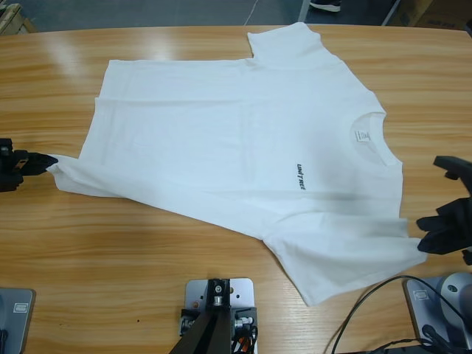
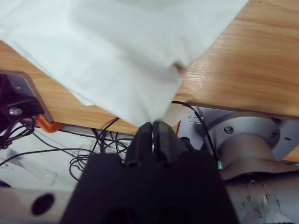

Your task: Fold clothes

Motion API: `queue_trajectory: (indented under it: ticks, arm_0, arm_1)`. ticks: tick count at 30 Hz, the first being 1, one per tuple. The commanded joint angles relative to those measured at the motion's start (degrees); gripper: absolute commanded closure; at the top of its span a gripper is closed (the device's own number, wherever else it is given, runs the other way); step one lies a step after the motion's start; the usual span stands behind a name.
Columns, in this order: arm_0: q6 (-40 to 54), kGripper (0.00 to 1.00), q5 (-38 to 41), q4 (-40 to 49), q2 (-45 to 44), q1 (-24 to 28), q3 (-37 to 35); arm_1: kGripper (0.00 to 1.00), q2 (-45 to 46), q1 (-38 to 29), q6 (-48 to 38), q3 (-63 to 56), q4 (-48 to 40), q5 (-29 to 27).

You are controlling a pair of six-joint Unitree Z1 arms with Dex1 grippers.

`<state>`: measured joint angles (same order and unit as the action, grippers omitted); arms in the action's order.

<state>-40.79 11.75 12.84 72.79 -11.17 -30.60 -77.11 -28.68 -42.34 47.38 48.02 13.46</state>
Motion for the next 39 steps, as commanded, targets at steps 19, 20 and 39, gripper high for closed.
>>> queue_trajectory:
  ticks: [19, 20, 39]
  arm_0:
    - [3.7, 1.0, 0.7, 5.1, 1.3, 0.2, -7.6]
    - [3.9, 1.0, 0.7, 5.3, 1.5, 0.2, -8.0]
    - [6.8, 1.0, 0.7, 7.7, 5.2, 1.8, -11.9]
  arm_1:
    - [1.0, -6.0, 11.6, 13.1, 19.3, 10.7, -2.0]
    - [1.0, -6.8, 11.8, 13.7, 20.8, 11.3, -2.2]
    - [1.0, -15.4, 18.4, 21.5, 33.8, 16.7, -4.3]
